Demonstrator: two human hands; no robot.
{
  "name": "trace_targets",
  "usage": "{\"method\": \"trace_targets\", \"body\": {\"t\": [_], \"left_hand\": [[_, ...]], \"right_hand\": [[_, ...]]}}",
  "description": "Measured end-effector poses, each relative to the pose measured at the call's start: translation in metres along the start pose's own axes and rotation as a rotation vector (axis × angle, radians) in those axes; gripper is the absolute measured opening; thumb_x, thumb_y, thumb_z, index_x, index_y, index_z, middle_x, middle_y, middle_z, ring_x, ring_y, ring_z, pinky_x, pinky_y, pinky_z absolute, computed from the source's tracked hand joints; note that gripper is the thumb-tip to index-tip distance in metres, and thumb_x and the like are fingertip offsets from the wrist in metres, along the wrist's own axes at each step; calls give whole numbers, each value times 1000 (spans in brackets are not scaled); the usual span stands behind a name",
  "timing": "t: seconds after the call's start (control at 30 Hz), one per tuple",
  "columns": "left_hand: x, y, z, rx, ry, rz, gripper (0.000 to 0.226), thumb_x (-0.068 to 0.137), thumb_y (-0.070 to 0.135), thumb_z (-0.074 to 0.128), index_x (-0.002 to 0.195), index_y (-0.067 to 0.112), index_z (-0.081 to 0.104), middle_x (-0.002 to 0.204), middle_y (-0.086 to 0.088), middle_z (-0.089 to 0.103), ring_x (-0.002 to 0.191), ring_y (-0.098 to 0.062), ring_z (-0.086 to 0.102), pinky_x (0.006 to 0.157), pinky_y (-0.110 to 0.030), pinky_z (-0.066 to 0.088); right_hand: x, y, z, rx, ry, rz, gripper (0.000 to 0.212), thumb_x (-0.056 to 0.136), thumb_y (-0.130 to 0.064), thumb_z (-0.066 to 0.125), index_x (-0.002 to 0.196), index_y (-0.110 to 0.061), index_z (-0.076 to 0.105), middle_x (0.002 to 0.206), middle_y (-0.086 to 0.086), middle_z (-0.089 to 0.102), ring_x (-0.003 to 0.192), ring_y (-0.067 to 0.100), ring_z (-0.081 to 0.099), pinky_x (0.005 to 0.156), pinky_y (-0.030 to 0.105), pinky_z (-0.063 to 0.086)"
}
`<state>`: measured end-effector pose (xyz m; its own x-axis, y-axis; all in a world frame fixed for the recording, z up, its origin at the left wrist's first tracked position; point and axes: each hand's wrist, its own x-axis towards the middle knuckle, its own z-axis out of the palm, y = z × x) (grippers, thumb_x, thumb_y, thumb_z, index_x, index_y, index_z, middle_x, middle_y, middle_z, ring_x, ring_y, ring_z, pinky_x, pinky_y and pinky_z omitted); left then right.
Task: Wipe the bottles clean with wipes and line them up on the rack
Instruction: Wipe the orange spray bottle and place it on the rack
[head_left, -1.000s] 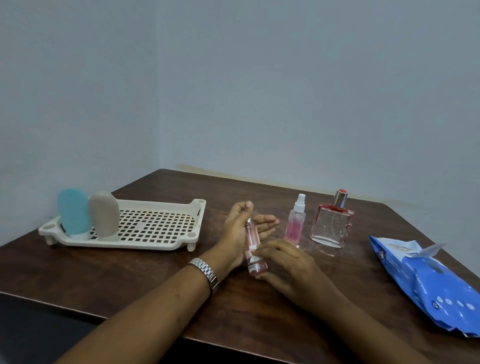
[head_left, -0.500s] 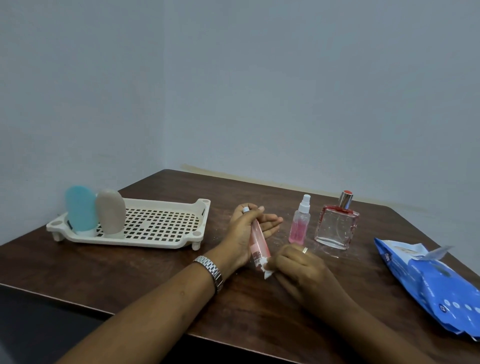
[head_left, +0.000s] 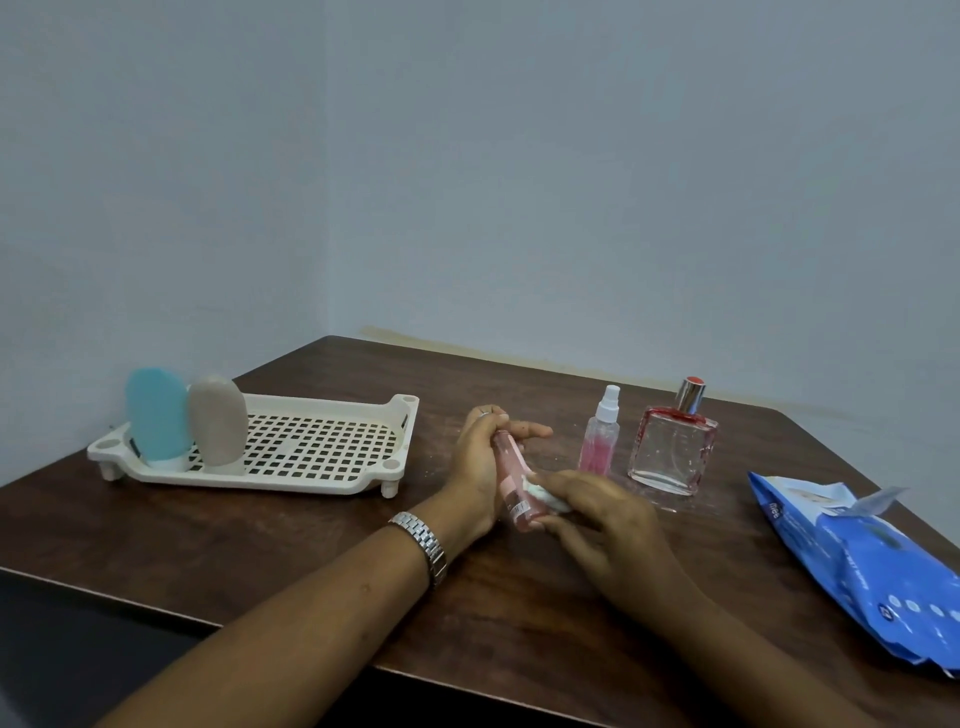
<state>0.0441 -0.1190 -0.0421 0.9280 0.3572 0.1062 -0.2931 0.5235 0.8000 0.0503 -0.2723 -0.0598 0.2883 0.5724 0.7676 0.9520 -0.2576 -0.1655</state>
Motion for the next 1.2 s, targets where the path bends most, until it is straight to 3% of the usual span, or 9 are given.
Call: {"method": "trace_targets", "body": {"t": [0.1,0.23,0.37,0.5,0.6,0.77,0.87,1.07,1.2], "left_hand": [[3,-6,0,65,59,-3,15,98,17,43,84,15,43,62,-6,58,50,-17,49,50,-24,42],[7,-9,-1,176,123,44,26,97,37,50,82,16,46,66,-3,51,57,-15,47,57,-29,40],[3,-9,-3,279,126,114,35,93,48,49,84,16,59,76,-3,54,75,-19,52,69,-33,45],[-2,-6,0,289,33,106,50,80,58,51,93,13,66,67,-4,53,56,-12,52,54,-25,45],[-5,-6,2,268,-77,44,51,88,56,43,95,11,65,59,-1,52,50,-10,50,48,-22,44],[-13,-11,6,200,-217,-60,32,96,42,46,87,12,53,71,-4,57,61,-13,59,54,-23,50],[-15,-12,6,193,-212,-105,24,99,36,44,94,13,50,74,-2,57,62,-12,60,57,-23,51],[-11,-14,3,242,-101,-62,29,102,29,40,78,13,47,55,3,53,46,-7,53,49,-20,46],[-6,-18,0,205,-51,-80,32,103,30,37,76,13,43,50,1,49,41,-8,44,45,-20,38]], "right_hand": [[-1,0,-4,-21,53,4,28,85,-27,56,102,-9,70,98,-4,67,97,-10,48,88,-1,34],[0,-3,-7,-63,64,-62,21,84,-17,55,97,-12,71,96,-3,70,94,0,57,89,4,39],[-1,-4,-6,-52,14,-110,24,86,-15,54,104,-11,70,102,-3,68,101,0,56,94,8,38],[1,-3,-2,-44,-58,-144,30,91,-17,50,115,-9,66,115,-1,63,109,5,53,98,13,37],[3,-2,-1,-47,-59,-103,33,93,-19,46,120,-10,63,123,2,59,113,8,51,98,13,36],[6,5,-1,-78,-37,0,37,91,-17,44,124,-11,60,123,5,56,116,2,44,101,7,29],[4,4,-1,-71,-79,33,39,94,-26,43,127,-13,58,124,2,54,115,0,43,100,6,28],[0,0,2,-124,-186,-23,64,86,-60,47,127,-13,57,127,-4,54,117,6,44,100,12,31],[-4,0,2,-159,-243,-45,70,79,-65,52,126,-14,58,123,-4,59,115,7,47,97,22,41]]}}
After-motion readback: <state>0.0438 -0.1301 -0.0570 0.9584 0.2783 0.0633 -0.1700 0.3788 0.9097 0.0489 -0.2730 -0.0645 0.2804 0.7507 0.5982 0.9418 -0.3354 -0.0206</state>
